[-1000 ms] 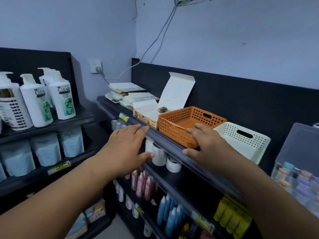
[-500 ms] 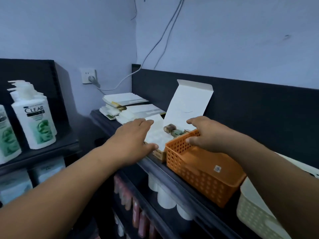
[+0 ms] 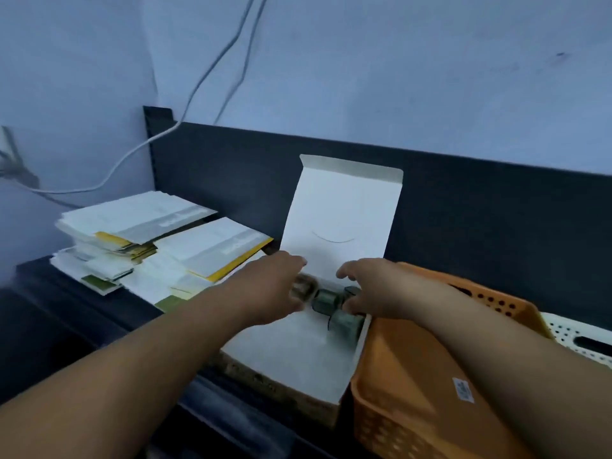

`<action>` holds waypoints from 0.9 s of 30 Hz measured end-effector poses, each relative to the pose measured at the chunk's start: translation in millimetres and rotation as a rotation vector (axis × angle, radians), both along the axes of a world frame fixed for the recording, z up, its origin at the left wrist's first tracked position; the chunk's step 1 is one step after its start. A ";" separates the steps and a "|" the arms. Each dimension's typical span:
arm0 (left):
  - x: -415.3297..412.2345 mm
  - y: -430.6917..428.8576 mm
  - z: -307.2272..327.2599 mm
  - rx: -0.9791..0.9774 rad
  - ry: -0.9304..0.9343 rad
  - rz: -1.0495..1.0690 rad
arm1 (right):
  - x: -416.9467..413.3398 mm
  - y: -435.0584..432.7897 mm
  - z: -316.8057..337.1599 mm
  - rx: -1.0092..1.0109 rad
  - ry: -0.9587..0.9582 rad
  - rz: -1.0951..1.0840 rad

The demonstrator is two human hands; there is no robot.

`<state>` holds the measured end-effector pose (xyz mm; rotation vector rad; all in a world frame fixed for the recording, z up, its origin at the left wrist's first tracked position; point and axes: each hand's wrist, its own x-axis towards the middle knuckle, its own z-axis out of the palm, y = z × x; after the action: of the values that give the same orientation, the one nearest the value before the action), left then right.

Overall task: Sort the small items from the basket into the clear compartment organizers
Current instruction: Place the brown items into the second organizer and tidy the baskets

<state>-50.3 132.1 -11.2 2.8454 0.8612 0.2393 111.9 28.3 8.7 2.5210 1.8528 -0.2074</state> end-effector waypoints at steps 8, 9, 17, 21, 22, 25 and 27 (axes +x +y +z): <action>48.4 68.5 -25.0 -0.055 0.100 -0.230 | -16.5 47.1 -23.5 -0.019 0.005 -0.065; 52.3 71.5 -28.8 -0.052 0.100 -0.255 | -17.8 50.7 -25.3 -0.021 -0.013 -0.069; 49.9 86.5 -42.4 -0.082 0.049 -0.353 | -23.1 69.3 -43.2 -0.122 -0.097 -0.137; 42.8 85.7 -40.7 -0.082 0.048 -0.376 | -22.6 70.5 -41.5 -0.076 -0.105 -0.151; 42.3 86.0 -39.6 -0.099 0.036 -0.363 | -22.7 69.4 -39.7 -0.063 -0.093 -0.165; 41.7 88.0 -34.5 -0.162 -0.029 -0.326 | -21.1 62.5 -32.3 0.021 -0.012 -0.194; 41.8 88.9 -26.9 -0.182 -0.092 -0.300 | -22.3 55.7 -23.2 0.081 0.035 -0.236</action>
<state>-8.5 221.0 -38.1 2.7203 0.4072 0.2373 89.6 84.0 -14.5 2.8064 1.6022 -0.1826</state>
